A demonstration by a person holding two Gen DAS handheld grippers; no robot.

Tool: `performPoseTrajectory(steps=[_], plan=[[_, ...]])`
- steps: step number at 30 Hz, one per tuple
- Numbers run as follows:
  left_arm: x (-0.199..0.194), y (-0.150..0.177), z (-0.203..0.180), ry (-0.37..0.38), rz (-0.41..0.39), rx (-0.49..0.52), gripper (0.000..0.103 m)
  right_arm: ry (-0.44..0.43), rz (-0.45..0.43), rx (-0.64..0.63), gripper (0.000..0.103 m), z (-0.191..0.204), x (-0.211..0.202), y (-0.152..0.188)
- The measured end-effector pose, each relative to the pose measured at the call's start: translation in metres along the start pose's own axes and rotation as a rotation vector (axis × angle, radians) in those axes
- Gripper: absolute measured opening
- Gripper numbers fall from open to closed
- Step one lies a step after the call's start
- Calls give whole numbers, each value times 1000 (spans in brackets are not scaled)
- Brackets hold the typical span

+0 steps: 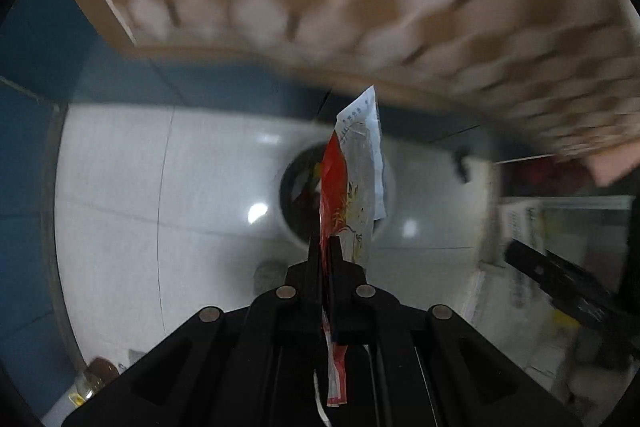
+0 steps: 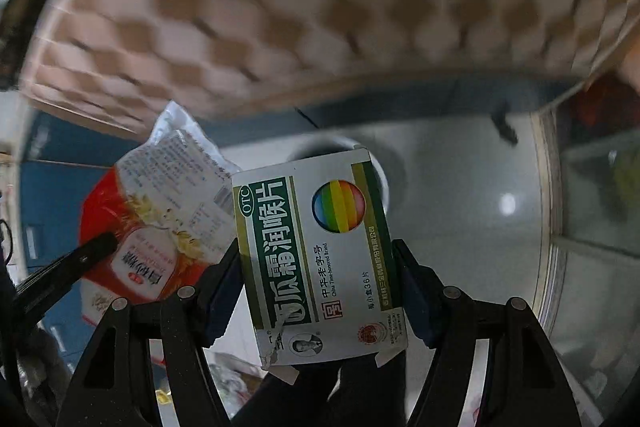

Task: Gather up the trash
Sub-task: 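Lower the sugar bag and medicine box into the bin and open both tools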

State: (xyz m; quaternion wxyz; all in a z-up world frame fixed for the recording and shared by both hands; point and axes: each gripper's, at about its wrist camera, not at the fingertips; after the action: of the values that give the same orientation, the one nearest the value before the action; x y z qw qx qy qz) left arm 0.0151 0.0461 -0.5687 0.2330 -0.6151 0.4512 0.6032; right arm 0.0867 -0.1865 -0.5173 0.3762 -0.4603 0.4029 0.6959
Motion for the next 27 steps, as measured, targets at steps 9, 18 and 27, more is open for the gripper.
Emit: performPoseTrajectory(steps=[9,18,27], plan=[[233,-105,11,4,159,-51,0,27,88,26,72,-56,224,-86],[262,-114,11,55,210,-54,8,59,187,17,73,-60,326,-130],[195,-72,3,-33,44,-18,101,31,194,0,103,-44,303,-124]])
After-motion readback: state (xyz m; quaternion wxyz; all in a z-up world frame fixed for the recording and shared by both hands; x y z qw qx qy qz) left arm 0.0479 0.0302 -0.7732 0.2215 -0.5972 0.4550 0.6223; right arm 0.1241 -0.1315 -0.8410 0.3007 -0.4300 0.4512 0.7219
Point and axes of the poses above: each gripper's, at about its wrist camera, not at the fingertips, and x roughly the way its jaws point, z to its left, y to its underside, and after that the axes turned 15 degrees about z, right-handed
